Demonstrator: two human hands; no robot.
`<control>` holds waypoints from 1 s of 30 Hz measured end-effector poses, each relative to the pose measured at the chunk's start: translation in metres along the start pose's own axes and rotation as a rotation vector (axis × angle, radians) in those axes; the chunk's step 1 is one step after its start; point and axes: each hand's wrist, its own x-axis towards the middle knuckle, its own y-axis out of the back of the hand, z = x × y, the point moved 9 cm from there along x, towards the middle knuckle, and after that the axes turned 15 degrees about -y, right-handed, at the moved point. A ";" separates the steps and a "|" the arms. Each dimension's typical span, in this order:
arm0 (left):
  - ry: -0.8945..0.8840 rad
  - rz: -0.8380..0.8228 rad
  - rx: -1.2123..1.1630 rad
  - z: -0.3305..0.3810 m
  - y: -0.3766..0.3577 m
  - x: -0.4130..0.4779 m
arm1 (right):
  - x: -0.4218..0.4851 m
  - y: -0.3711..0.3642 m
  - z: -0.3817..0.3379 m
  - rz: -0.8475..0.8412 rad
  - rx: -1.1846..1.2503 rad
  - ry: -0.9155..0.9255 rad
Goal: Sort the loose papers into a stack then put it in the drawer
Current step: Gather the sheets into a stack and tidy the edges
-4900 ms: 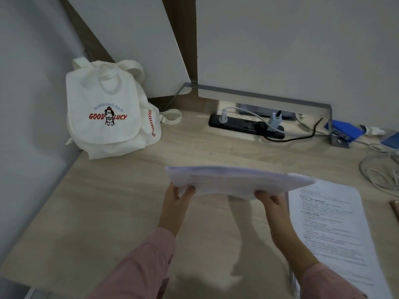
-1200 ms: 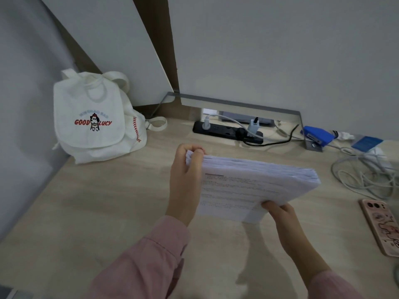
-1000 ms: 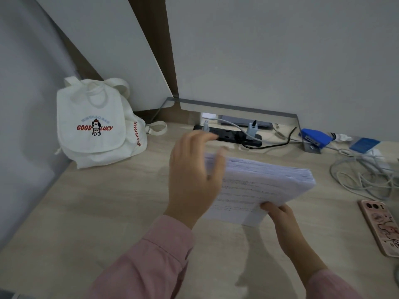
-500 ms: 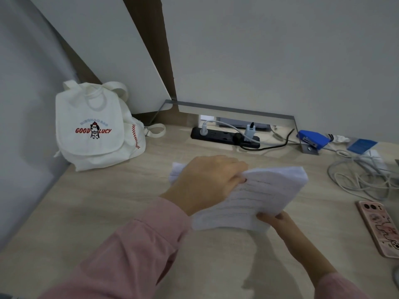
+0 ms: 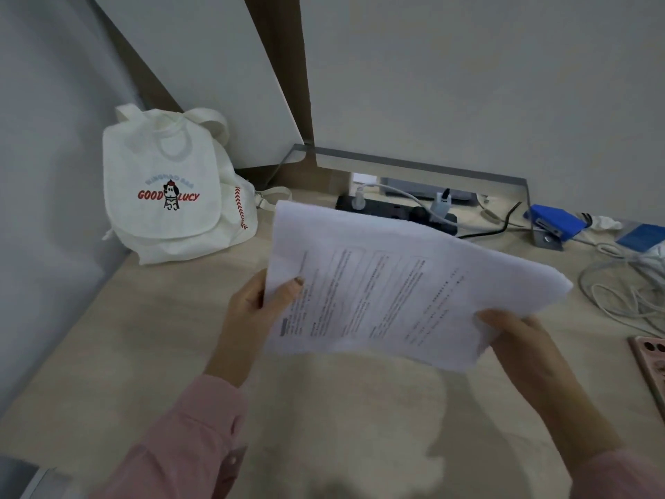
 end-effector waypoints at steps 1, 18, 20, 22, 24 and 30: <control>0.027 0.022 0.006 -0.014 0.007 -0.003 | 0.001 -0.001 0.003 0.010 -0.022 0.015; 0.299 -0.093 0.104 -0.103 0.007 -0.035 | 0.008 0.009 0.063 0.113 -0.292 -0.221; 0.308 -0.092 0.122 -0.101 0.013 -0.030 | 0.005 0.003 0.053 0.070 -0.316 -0.250; 0.378 -0.133 0.058 -0.100 0.016 -0.029 | 0.001 -0.003 0.052 0.010 -0.319 -0.330; 0.473 -0.277 -0.076 -0.096 0.006 -0.040 | -0.003 -0.007 0.056 -0.033 -0.338 -0.416; 0.750 0.188 -0.678 -0.110 0.004 -0.084 | -0.010 -0.006 0.072 -0.025 -0.125 -0.503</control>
